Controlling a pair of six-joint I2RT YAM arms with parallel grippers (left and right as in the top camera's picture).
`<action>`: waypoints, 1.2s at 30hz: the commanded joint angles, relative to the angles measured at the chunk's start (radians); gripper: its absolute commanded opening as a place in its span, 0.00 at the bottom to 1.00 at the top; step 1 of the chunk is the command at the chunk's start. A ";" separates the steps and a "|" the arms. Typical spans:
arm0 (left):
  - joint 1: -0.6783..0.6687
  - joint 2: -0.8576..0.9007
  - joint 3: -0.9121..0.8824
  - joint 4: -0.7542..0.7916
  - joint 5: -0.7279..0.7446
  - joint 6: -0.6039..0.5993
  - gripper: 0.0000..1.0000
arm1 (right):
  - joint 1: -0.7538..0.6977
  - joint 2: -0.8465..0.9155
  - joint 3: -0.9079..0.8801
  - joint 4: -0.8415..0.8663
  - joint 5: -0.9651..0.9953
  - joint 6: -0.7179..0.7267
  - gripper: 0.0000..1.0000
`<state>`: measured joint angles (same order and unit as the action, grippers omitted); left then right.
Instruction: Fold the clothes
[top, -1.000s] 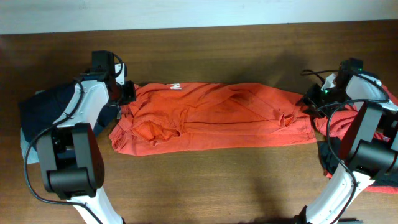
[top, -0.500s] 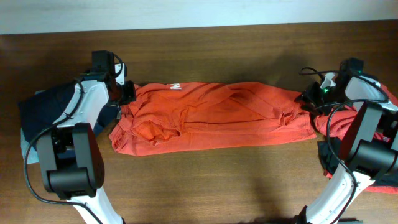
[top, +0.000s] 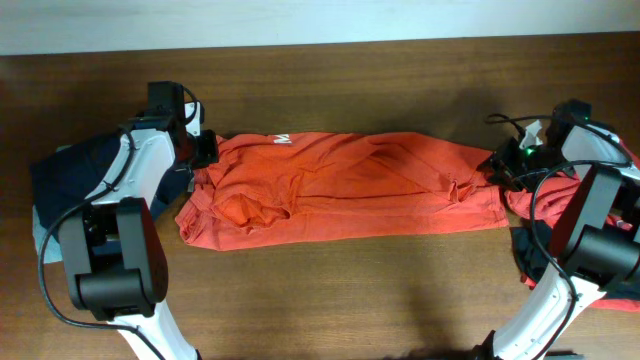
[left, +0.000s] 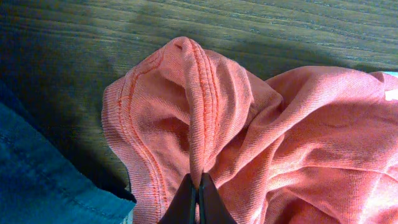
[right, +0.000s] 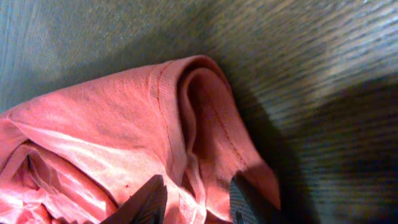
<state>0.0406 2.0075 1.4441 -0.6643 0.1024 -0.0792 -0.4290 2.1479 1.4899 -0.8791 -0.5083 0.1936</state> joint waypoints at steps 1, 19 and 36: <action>-0.002 0.008 0.016 0.001 0.014 -0.009 0.00 | 0.009 0.003 -0.009 0.003 0.003 -0.029 0.39; -0.002 0.008 0.016 0.002 0.014 -0.008 0.00 | 0.009 0.003 -0.008 -0.004 0.075 -0.029 0.38; -0.002 0.008 0.016 0.006 0.014 -0.002 0.00 | -0.016 0.003 -0.008 -0.006 -0.090 -0.146 0.38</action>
<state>0.0406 2.0075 1.4441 -0.6613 0.1024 -0.0788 -0.4454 2.1475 1.4883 -0.8963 -0.5758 0.0708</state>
